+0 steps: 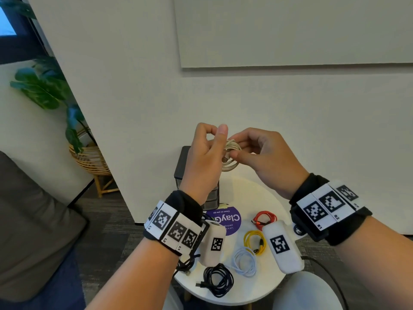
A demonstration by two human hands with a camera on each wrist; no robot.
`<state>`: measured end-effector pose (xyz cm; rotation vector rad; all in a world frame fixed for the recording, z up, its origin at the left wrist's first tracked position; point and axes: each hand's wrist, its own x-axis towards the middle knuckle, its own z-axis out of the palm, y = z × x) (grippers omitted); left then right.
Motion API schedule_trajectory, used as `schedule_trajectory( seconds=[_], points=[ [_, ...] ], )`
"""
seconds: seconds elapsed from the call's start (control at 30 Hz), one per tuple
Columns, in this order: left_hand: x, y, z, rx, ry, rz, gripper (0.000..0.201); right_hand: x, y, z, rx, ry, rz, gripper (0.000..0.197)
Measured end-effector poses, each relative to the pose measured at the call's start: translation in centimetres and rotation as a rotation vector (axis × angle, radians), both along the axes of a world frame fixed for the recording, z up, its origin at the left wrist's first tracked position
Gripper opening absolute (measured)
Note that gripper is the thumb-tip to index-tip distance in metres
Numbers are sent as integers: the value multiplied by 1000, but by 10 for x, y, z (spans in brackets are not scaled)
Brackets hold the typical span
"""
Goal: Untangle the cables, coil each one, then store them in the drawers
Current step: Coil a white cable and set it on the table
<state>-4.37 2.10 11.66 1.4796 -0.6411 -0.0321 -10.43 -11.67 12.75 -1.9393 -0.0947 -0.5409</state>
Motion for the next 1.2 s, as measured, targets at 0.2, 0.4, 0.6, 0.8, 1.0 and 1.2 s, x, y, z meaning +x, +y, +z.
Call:
schedule_trajectory(
  seconds=[0.2,0.4,0.6,0.8,1.0,1.2],
  points=[
    [-1,7,0,-73,88,-180,21,2,-1,-6,390,85,77,22],
    [2,7,-7,-87,164,-187,9,1,5,-16,501,152,94,26],
    [6,5,-13,-59,175,-164,7,4,4,-13,-78,100,-46,27],
    [10,-3,-29,40,114,-57,6,10,7,-13,-542,183,-92,17],
    [13,-3,-59,187,115,-4,5,6,-7,-25,-490,451,70,11],
    [14,-3,-77,194,303,-137,3,6,-20,-51,60,547,137,17]
  ],
)
